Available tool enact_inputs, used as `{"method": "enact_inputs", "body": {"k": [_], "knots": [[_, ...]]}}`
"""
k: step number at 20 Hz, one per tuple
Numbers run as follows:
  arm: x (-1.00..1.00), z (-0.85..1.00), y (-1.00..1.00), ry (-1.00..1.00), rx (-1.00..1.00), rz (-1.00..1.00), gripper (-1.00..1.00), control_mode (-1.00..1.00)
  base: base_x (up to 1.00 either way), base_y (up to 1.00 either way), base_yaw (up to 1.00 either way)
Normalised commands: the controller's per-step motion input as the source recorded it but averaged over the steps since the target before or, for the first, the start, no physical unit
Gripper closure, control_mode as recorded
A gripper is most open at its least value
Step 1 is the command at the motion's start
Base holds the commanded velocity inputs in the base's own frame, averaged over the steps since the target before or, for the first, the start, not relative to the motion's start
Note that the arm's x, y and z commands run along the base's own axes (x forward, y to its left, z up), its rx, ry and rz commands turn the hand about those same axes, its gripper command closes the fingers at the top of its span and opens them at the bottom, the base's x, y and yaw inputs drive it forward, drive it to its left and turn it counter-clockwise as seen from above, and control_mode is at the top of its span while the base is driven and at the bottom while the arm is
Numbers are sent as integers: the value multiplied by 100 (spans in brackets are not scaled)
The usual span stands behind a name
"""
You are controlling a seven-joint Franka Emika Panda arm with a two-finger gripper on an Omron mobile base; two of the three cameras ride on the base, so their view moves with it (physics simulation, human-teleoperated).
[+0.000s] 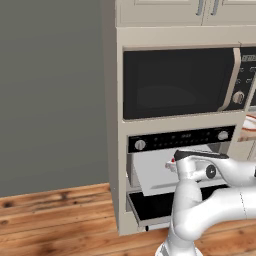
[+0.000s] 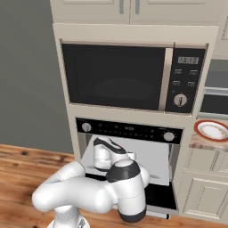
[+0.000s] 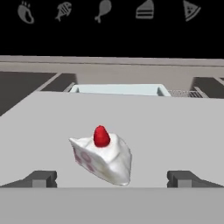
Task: Take the baked cake out of the oven and place it on the plate for cooling. Then close the oven door.
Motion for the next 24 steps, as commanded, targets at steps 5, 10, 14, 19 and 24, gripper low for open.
{"method": "enact_inputs", "body": {"k": [5,10,14,19,24], "knots": [[11,-7,0,0,0,3,-100,-100,0,0,0],[16,-3,0,-1,0,3,-100,-100,0,0,0],[10,-8,0,-1,0,3,-100,-100,0,0,0],[0,-15,0,-1,0,4,-100,-100,0,0,0],[0,-20,0,-2,0,4,-100,-100,0,0,0]]}}
